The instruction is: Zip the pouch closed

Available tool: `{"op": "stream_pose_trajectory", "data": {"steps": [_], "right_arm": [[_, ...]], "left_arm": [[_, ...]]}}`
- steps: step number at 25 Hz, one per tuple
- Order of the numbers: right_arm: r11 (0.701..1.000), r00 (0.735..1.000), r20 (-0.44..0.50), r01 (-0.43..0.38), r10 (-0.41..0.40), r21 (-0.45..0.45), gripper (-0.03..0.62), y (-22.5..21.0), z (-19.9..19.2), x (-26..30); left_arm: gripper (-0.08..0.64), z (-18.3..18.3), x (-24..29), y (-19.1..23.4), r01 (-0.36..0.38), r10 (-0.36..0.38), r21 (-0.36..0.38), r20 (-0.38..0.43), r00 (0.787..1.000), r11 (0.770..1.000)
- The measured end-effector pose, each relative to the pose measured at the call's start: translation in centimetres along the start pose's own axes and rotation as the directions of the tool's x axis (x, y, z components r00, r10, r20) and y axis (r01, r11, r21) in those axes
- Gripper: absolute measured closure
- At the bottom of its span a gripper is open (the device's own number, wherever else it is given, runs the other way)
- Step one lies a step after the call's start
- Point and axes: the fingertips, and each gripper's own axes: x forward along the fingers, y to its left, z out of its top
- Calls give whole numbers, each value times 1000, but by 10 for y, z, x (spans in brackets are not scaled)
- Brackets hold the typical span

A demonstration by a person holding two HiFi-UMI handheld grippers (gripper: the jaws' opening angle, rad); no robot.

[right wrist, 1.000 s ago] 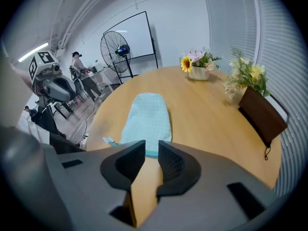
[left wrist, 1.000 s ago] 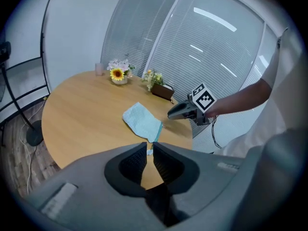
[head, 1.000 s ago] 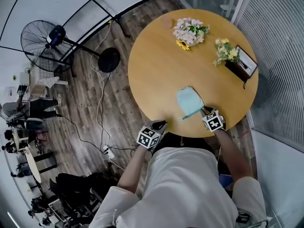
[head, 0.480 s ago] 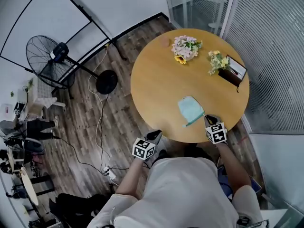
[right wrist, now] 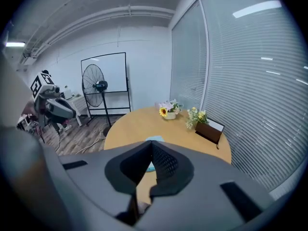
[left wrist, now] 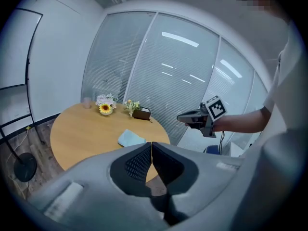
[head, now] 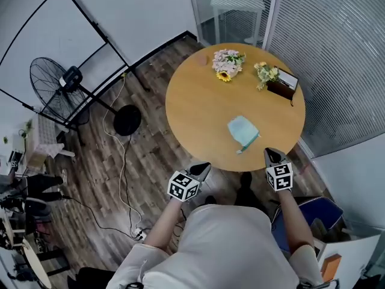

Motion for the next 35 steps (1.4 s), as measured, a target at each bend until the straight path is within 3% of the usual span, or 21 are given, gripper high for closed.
{"op": "stream_pose_trajectory", "data": {"steps": [7, 13, 17, 25, 35], "right_arm": [[996, 989, 119, 82, -86, 44, 589, 46, 23, -83], [993, 979, 174, 102, -110, 56, 589, 58, 30, -140], [992, 969, 215, 116, -125, 55, 589, 49, 33, -166], [997, 951, 301, 72, -72, 11, 589, 37, 54, -215], [998, 934, 353, 68, -64, 2, 589, 20, 66, -233]], "left_arm": [[540, 23, -36, -37, 93, -98, 57, 87, 991, 994], [541, 49, -45, -74, 139, -148, 76, 130, 980, 987], [541, 68, -47, -99, 130, -146, 98, 179, 973, 987], [541, 98, -60, -142, 76, -107, 133, 244, 964, 988], [541, 115, -67, -161, 52, -89, 134, 288, 953, 990]]}}
